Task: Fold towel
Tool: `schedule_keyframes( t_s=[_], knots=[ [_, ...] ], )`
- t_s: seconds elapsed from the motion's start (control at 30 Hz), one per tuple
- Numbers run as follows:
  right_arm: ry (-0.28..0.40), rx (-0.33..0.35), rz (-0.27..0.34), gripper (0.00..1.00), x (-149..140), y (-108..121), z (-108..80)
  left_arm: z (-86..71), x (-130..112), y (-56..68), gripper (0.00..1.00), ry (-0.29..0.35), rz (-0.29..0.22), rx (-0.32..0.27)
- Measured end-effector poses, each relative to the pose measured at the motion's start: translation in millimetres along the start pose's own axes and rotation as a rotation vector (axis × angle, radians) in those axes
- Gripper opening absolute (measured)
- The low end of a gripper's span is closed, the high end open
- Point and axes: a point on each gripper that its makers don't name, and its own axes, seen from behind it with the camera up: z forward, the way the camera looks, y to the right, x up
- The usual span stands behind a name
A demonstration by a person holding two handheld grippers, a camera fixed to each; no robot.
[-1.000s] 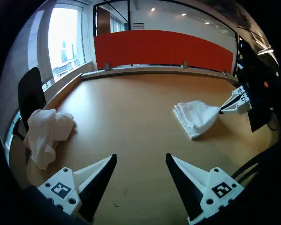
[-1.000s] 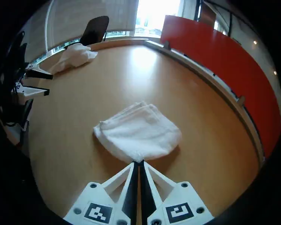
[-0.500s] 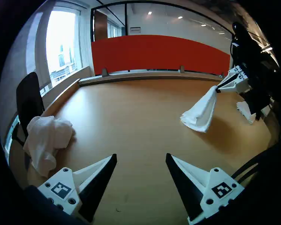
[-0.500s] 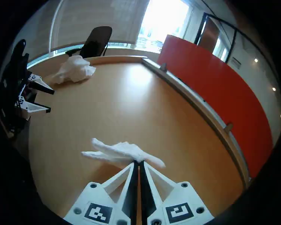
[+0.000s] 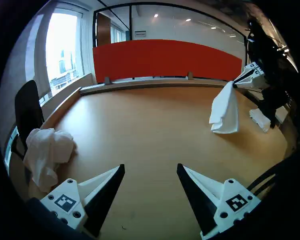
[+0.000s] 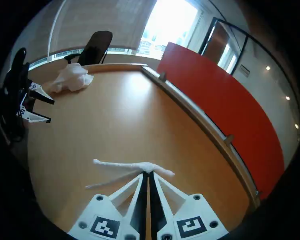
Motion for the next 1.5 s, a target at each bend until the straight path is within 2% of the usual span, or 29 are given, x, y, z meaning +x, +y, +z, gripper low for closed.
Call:
schedule_keyframes(
  t_s=[0.8, 1.5],
  knots=[
    [-0.031, -0.112, 0.063, 0.02, -31.5, 81.2, -53.0, 3.2, 7.7, 6.9, 0.97, 0.004, 0.001, -0.002],
    [-0.141, -0.197, 0.109, 0.02, -103.6, 153.5, -87.8, 4.1, 6.3, 0.0, 0.97, -0.007, -0.014, 0.031]
  ],
)
